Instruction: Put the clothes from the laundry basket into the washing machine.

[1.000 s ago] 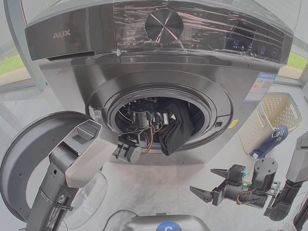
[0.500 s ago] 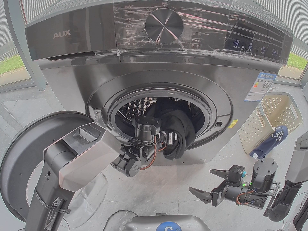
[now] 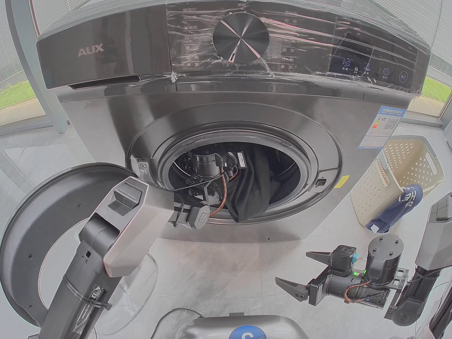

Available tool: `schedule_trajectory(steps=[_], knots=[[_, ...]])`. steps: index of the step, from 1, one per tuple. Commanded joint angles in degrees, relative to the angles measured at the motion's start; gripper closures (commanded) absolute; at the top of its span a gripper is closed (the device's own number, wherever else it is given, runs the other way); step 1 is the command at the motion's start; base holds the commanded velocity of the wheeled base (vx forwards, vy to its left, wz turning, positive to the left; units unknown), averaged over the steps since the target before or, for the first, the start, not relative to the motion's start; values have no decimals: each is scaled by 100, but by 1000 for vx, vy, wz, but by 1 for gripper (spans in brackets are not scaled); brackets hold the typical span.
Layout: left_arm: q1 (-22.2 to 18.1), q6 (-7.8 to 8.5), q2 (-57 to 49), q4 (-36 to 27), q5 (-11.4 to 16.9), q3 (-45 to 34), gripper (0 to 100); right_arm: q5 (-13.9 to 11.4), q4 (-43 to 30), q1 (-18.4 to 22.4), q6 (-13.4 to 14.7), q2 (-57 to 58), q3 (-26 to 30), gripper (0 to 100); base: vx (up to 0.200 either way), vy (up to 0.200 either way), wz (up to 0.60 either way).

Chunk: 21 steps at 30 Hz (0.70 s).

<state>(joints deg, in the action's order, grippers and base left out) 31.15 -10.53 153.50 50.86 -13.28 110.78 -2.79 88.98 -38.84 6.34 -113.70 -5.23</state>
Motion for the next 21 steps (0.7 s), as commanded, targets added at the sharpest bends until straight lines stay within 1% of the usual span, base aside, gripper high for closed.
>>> schedule_trajectory(steps=[1, 3, 4, 6, 7, 8, 9, 10, 11, 12, 13, 15, 18, 21], knots=[[-144, -10, 259, -41, -87, 331, 100, -2, 93, -10, -1, -56, -13, 0, 0, 0, 0], [-162, -19, 268, -41, -211, 382, 100, -2, 93, -10, -1, -91, -13, 0, 0, 0, 0], [-162, -28, 259, -41, -246, 382, 0, -2, 93, -10, -1, -108, -4, 0, 0, 0, 0], [-179, -72, 233, -15, -246, 304, 0, -2, 93, -10, -1, -117, -4, 0, 0, 0, 0], [-170, -160, 189, -23, -254, 225, 0, -2, 93, -10, -1, -117, -4, 0, 0, 0, 0], [-153, -195, 136, -23, -263, 85, 0, -2, 93, -10, -1, -117, -4, 0, 0, 0, 0], [-153, -195, 136, -23, -263, 85, 0, -2, 93, -10, -1, -117, -4, 0, 0, 0, 0], [-118, -195, -31, -41, -263, -214, 0, -2, 93, -10, -1, -117, -4, 0, 0, 0, 0], [-91, -195, -330, -59, -263, -812, 0, -2, 93, -1, -1, -117, -4, 0, 0, 0, 0], [-47, -186, -471, -76, -263, -1137, 0, -2, 93, -1, -1, -117, -4, 0, 0, 0, 0], [-47, -186, -497, -85, -254, -1181, 0, -2, 93, -1, -1, -117, -4, 0, 0, 0, 0], [102, -186, -971, -155, -246, -2078, 0, -2, 93, 8, -1, -117, -4, 0, 0, 0, 0], [225, -177, -1402, -182, -202, -2895, 0, -2, 93, -1, -1, -117, -4, 0, 0, 0, 0], [304, -168, -1683, -190, -158, -3528, 0, -2, 93, -1, -1, -117, -4, 0, 0, 0, 0]])
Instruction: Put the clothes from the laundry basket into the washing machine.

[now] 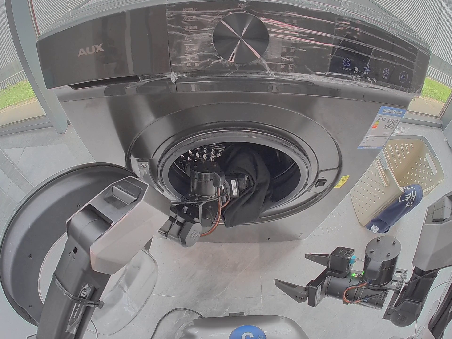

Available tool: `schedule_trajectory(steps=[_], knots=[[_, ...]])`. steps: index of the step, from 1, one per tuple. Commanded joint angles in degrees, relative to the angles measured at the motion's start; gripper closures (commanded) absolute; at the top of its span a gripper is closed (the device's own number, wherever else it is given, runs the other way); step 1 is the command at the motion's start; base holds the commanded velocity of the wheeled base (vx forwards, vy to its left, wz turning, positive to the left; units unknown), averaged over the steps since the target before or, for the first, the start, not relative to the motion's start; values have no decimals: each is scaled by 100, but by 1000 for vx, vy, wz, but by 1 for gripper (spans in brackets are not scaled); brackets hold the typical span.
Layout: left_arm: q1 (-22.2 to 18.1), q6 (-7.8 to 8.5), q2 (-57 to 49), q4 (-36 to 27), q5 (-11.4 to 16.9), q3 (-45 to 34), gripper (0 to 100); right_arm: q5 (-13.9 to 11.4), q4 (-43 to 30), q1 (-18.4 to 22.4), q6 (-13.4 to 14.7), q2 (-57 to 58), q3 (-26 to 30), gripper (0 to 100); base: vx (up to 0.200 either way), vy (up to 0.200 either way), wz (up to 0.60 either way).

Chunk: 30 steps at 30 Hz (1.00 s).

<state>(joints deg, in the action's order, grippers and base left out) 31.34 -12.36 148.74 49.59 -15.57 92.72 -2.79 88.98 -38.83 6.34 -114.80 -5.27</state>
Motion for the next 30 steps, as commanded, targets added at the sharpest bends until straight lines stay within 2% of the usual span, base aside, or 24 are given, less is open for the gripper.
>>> schedule_trajectory(steps=[1, 5, 10, 14, 17, 24, 28, 30], knots=[[285, 14, -1251, -64, 89, -1828, 0, -2, 93, -2, -1, -7, -1, 0, 0, 0, 0], [337, 155, -1550, 24, 247, -2654, 0, -2, 93, -11, -1, -7, -1, 0, 0, 0, 0], [478, 164, -1989, 147, 449, -3296, 0, -2, 93, -2, -1, -7, -1, 0, 0, 0, 0], [619, 155, -2138, 244, 537, -3410, 0, -2, 93, -11, -1, -16, -9, 0, 0, 0, 0], [707, 146, -1989, 543, 660, -3190, 0, 7, 93, -20, -1, -16, -9, 0, 0, 0, 0], [584, 155, -925, 912, 660, -2250, 0, 7, 93, -11, -1, -16, -1, 0, 0, 0, 0], [522, 164, -539, 938, 660, -1810, 0, -2, 93, -20, -1, -16, -9, 0, 0, 0, 0], [461, 164, -196, 868, 660, -1274, 0, -2, 93, -20, -1, -16, -9, 0, 0, 0, 0]])
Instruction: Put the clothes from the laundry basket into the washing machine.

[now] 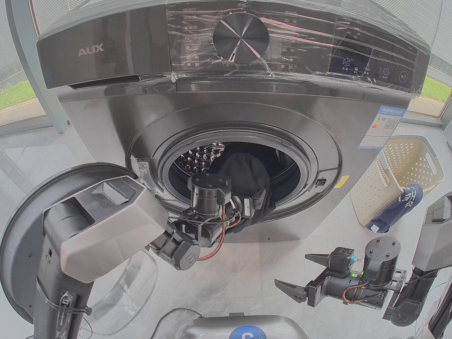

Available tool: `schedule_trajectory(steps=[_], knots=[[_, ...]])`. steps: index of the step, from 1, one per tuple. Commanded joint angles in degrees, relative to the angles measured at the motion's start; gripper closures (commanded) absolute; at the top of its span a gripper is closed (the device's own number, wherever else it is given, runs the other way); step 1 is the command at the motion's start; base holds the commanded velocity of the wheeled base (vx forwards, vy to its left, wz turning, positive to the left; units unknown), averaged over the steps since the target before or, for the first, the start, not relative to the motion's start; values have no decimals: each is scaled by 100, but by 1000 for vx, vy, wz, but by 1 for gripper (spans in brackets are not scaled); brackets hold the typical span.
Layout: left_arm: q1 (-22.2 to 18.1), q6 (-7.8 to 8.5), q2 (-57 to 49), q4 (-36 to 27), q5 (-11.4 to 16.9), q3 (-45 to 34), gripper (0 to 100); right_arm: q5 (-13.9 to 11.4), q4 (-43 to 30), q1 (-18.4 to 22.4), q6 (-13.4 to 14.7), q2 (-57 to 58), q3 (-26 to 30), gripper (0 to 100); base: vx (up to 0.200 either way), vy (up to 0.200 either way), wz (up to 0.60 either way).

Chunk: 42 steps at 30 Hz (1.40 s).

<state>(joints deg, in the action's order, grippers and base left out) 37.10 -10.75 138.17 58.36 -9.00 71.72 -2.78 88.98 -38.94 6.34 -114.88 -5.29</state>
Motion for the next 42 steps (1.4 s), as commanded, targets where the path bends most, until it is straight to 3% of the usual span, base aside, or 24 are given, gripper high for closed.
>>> schedule_trajectory(steps=[1, 3, 4, 9, 12, 16, 27, 28, 32, 37, 40, 42], knots=[[-124, 3, 975, -35, 3, 967, 0, -3, 93, -9, -1, -8, 2, 0, 0, 0, 0], [-132, 12, 1037, -61, 3, 1055, 0, -3, 93, 0, -1, -8, 2, 0, 0, 0, 0], [-159, 73, 1195, -167, 3, 1301, 100, -3, 93, 0, -1, -8, 2, 0, 0, 0, 0], [-291, 56, 1555, -184, -111, 2171, 100, -3, 93, -9, -1, -8, -7, 0, 0, 0, 0], [-484, 56, 1916, -211, -454, 3199, 100, -3, 93, 0, -1, -8, 2, 0, 0, 0, 0], [-660, 73, 2337, -307, -621, 4287, 100, -3, 93, 9, -1, 1, 2, 0, 0, 0, 0], [-730, 64, 2241, -334, -647, 4287, 100, -3, 93, 18, -1, -8, 11, 0, 0, 0, 0], [-713, 47, 2197, -334, -647, 4287, 0, -3, 93, 26, -1, -8, 11, 0, 0, 0, 0], [-598, 47, 1837, -342, -647, 3955, 0, -3, 93, 35, -1, 1, 2, 0, 0, 0, 0], [-282, 38, 914, -395, -612, 2435, 0, -3, 93, 26, -1, -8, 11, 0, 0, 0, 0], [-203, 47, 641, -448, -559, 1916, 0, -3, 93, 18, -1, -8, 11, 0, 0, 0, 0], [-132, 64, 483, -501, -410, 1354, 0, -3, 93, 9, -1, -8, 11, 0, 0, 0, 0]])
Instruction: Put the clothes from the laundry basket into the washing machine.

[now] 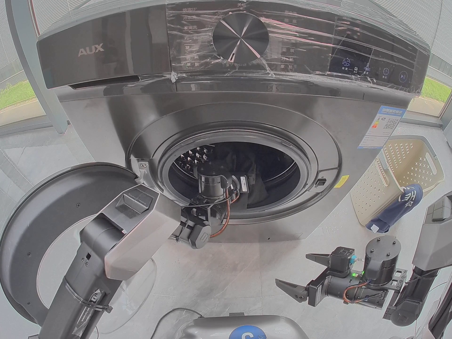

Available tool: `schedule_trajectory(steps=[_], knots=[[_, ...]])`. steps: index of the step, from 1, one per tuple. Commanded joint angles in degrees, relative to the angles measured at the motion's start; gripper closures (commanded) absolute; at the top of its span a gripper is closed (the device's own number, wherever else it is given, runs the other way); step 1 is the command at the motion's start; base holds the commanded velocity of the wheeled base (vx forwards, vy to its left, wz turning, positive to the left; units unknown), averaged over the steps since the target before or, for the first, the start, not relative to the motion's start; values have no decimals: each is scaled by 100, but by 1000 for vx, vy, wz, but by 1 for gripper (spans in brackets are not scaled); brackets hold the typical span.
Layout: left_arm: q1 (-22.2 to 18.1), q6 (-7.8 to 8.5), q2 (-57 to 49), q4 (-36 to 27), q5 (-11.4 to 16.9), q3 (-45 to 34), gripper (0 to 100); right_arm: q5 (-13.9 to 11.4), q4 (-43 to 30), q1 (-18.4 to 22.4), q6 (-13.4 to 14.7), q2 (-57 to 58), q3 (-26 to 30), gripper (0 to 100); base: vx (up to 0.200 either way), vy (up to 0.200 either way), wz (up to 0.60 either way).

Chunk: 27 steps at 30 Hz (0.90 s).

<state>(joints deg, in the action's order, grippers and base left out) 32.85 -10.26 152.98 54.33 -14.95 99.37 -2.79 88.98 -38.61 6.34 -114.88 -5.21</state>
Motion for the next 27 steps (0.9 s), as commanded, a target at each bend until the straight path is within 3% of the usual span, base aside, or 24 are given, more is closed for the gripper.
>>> schedule_trajectory(steps=[1, 7, 10, 11, 19, 25, 27], knots=[[292, 33, -998, -63, 264, -1525, 0, -2, 93, -33, -1, -8, 2, 0, 0, 0, 0], [292, 60, -708, -28, 387, -1745, 0, -2, 93, -24, -1, -52, 2, 0, 0, 0, 0], [248, 174, -480, -2, 457, -1675, 0, -2, 102, -33, -1, -96, -7, 0, 0, 0, 0], [239, 191, -392, 33, 457, -1613, 100, -2, 102, -33, -1, -104, -16, 0, 0, 0, 0], [204, 165, -102, 7, 528, -989, 100, -2, 102, -33, -1, -104, -16, 0, 0, 0, 0], [-139, 86, 716, -28, 194, 1401, 100, -2, 102, -24, -1, -96, -16, 0, 0, 0, 0], [-262, 86, 856, -10, 115, 1523, 100, -2, 102, -24, -1, -96, -16, 0, 0, 0, 0]])
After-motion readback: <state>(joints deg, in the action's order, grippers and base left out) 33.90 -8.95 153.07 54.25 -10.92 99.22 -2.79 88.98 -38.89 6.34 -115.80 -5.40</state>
